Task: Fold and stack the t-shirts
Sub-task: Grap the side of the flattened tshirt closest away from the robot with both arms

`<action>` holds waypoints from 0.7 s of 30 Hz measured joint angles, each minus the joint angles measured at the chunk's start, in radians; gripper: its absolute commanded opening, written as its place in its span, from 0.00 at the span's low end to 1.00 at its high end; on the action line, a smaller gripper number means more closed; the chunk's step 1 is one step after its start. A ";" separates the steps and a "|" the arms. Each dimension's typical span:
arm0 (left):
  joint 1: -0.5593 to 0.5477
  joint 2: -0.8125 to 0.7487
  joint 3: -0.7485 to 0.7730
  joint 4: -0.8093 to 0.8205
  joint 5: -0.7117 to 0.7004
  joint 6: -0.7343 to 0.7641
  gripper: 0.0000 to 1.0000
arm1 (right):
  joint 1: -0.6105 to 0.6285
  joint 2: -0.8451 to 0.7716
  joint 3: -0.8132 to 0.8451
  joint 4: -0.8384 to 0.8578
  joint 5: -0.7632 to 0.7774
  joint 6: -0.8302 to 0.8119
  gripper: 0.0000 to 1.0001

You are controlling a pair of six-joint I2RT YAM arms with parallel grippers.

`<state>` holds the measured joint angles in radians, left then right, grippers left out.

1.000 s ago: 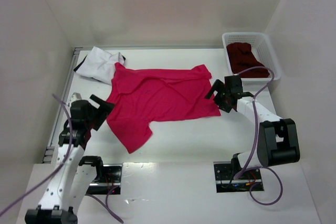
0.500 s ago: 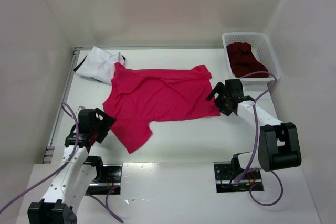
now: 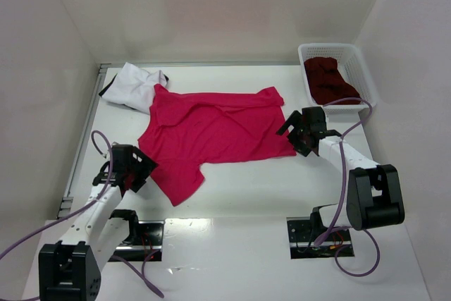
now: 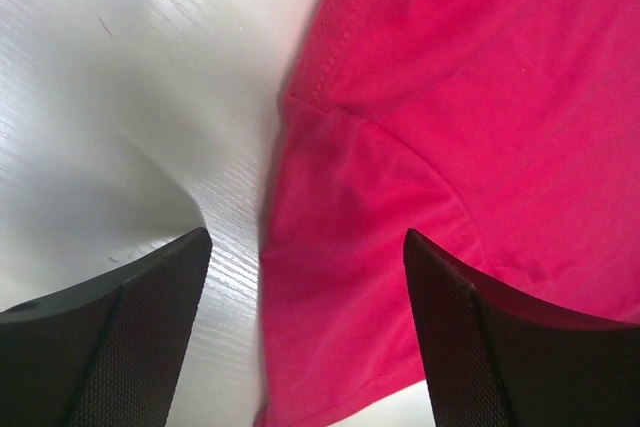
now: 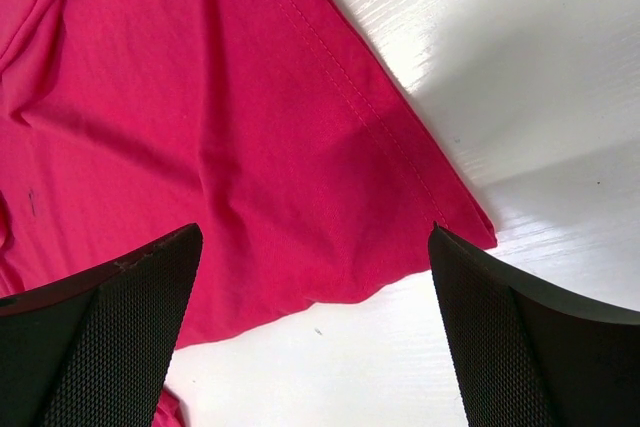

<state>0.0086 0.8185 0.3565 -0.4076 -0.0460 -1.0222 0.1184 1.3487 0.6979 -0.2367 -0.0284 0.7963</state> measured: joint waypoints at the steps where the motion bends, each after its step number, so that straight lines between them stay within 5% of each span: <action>1: 0.000 0.007 -0.003 0.005 -0.001 0.006 0.85 | 0.000 0.000 0.000 0.000 0.001 0.000 0.99; 16: 0.000 0.219 0.049 0.126 0.022 0.091 0.61 | 0.000 0.000 0.000 0.005 0.016 0.032 0.99; 21: -0.003 0.255 0.059 0.127 0.024 0.109 0.32 | 0.000 0.000 0.000 0.005 0.023 0.044 0.99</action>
<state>0.0055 1.0733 0.4156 -0.2802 -0.0219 -0.9131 0.1181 1.3487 0.6983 -0.2321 -0.0055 0.8406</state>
